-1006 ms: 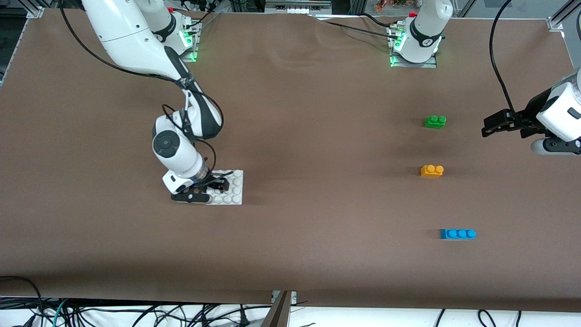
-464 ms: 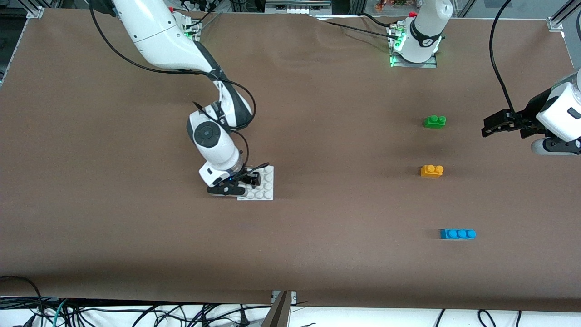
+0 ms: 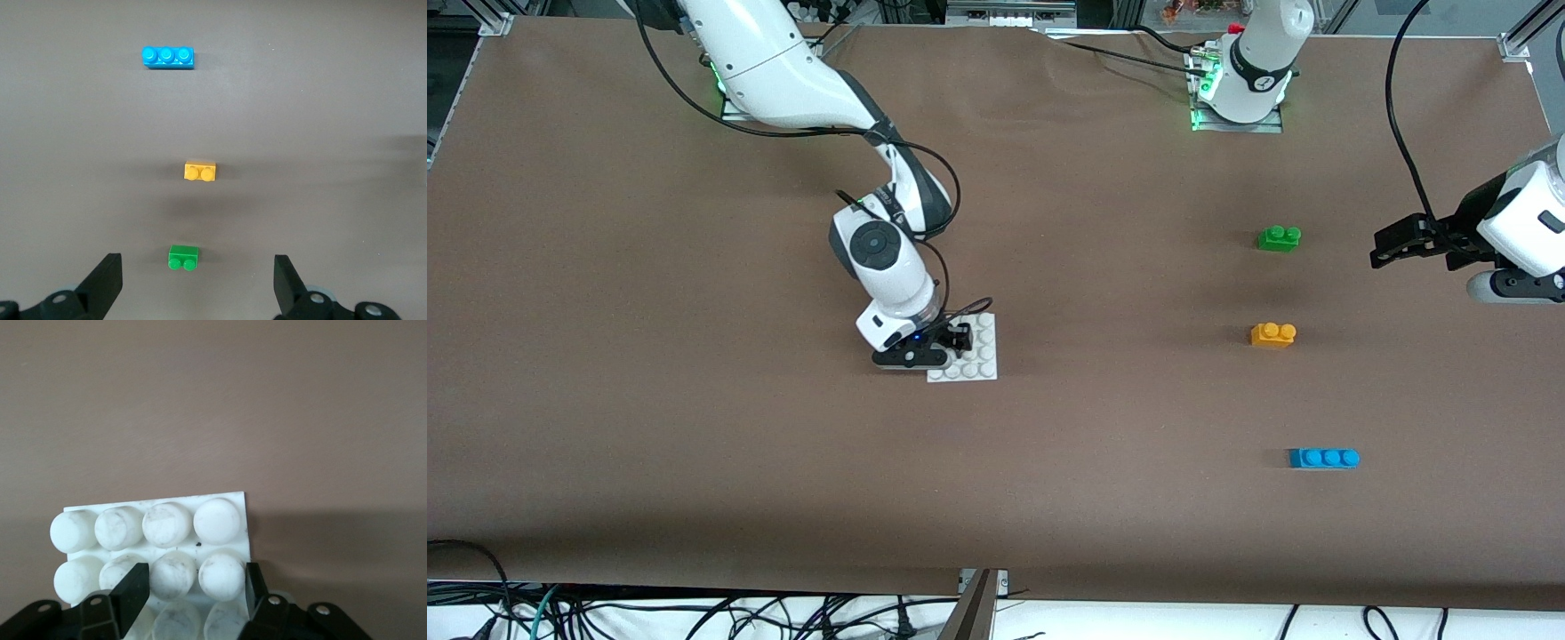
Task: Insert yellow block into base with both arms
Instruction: 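Slide the white base plate with the right gripper toward the table middle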
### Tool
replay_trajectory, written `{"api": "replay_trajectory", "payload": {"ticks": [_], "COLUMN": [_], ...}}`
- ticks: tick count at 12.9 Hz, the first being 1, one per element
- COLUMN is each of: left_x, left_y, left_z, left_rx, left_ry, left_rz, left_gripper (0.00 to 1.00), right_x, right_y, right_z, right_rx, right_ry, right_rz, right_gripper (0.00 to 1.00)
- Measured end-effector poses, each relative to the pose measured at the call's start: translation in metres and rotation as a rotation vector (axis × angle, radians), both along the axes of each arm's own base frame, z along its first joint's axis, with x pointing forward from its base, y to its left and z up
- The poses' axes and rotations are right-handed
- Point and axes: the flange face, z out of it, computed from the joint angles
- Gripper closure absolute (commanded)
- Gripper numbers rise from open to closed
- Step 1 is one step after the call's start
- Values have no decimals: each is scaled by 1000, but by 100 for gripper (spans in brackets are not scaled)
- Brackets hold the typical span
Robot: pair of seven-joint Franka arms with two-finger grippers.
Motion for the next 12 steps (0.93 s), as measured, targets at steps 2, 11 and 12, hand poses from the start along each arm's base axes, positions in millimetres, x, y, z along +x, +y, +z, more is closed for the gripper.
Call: {"api": "replay_trajectory", "payload": {"ticks": [2, 11, 12], "left_x": [0, 0, 0], "left_y": [0, -1, -1], "left_z": [0, 0, 0], "left_rx": [0, 0, 0], "left_ry": [0, 0, 0], "left_rz": [0, -2, -2], "left_gripper": [0, 0, 0], "right_x": [-8, -44, -50], "right_y": [20, 97, 102], "right_z": [-1, -4, -4], "right_rx": [15, 72, 74], "right_ry": [-1, -3, -3], "right_rz": [-20, -63, -58], "right_gripper": [37, 37, 37]}}
